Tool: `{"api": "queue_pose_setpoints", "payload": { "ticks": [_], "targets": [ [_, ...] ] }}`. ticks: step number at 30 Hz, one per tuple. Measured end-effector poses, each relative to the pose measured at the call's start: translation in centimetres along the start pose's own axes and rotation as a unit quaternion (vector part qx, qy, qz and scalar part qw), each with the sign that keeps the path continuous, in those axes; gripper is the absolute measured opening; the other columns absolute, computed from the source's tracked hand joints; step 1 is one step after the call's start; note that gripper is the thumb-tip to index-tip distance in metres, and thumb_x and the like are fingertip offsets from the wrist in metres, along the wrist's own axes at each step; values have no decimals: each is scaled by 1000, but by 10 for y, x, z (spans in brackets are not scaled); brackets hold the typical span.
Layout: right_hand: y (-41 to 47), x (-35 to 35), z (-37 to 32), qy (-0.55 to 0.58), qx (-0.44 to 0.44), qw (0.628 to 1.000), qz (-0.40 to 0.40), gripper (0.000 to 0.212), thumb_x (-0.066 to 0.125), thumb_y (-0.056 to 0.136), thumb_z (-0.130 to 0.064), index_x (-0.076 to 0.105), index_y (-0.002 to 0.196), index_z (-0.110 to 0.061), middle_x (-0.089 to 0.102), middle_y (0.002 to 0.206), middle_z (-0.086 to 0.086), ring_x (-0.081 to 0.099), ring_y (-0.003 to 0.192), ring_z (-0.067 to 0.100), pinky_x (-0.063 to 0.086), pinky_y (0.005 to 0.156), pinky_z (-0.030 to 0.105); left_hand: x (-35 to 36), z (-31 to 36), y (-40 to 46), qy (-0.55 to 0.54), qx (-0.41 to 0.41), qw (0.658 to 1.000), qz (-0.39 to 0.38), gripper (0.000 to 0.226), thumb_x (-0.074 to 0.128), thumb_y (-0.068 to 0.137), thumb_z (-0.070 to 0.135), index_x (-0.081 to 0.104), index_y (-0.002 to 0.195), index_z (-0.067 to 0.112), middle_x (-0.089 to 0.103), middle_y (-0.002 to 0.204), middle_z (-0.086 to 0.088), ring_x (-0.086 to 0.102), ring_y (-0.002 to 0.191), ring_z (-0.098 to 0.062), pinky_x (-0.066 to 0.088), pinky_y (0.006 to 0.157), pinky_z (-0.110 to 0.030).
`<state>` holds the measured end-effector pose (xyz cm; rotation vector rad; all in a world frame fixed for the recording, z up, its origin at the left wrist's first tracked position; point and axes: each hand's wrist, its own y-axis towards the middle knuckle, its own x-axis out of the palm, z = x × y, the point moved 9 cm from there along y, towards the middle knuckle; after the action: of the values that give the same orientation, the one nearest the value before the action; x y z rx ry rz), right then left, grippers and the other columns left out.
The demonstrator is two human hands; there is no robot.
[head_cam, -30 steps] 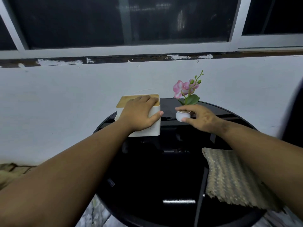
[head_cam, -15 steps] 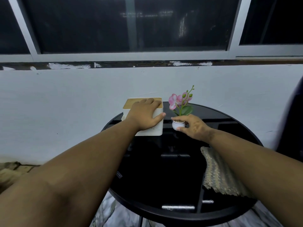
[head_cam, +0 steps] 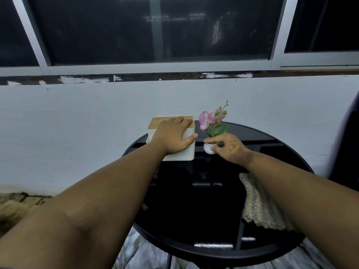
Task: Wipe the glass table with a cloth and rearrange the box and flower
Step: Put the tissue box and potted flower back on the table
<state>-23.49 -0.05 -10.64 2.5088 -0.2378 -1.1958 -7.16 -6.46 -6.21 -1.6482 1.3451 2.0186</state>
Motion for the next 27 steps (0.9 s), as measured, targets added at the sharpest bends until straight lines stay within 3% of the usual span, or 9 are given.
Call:
{"api": "queue_pose_setpoints", "payload": {
  "ticks": [3,7,11,14,18,23,27],
  "targets": [
    [-1,-1,7,49,40,998,9,39,59,84,5,76,107,-21,71,112,-9,63,98,-4,40,89,4,-1,0,0,4,0,1000,2,65,30,89,69,49,135,26,60,128,1,56,116,-24,46,92,-43],
    [-4,0,6,123,37,991,32,25,77,80,-6,78,102,-18,73,106,-5,67,99,5,48,90,13,0,0,0,-1,1,1000,2,67,28,89,70,49,135,26,60,128,1,56,116,-24,46,93,-44],
    [0,-1,11,123,50,990,42,20,75,82,-6,79,97,-17,74,102,-9,66,96,-1,45,84,5,0,-1,0,-1,0,1000,4,66,29,89,70,49,135,26,60,127,1,56,115,-24,46,93,-44],
    [0,-1,14,113,60,991,28,27,72,80,-2,79,99,-21,74,101,-8,66,95,0,44,82,5,1,-1,0,1,3,1000,7,65,30,89,70,49,134,26,60,126,2,56,114,-24,47,92,-44],
    [-1,-2,10,129,51,990,34,28,83,74,-8,79,100,-19,72,101,-4,66,92,3,45,78,5,0,-2,1,4,7,1000,13,65,30,90,69,49,133,26,61,126,1,57,114,-24,47,91,-43],
    [4,0,14,120,84,989,8,42,71,76,3,78,102,-29,71,104,-11,63,98,-1,43,87,9,1,-1,1,5,5,1000,14,65,30,90,69,50,133,26,61,125,1,57,113,-23,47,91,-43],
    [2,-2,6,102,51,993,5,33,79,78,-7,77,107,-22,62,99,-18,60,92,-5,40,83,5,1,-1,1,6,4,1000,9,66,29,90,70,49,134,26,61,127,2,57,115,-23,47,92,-43]
  ]
}}
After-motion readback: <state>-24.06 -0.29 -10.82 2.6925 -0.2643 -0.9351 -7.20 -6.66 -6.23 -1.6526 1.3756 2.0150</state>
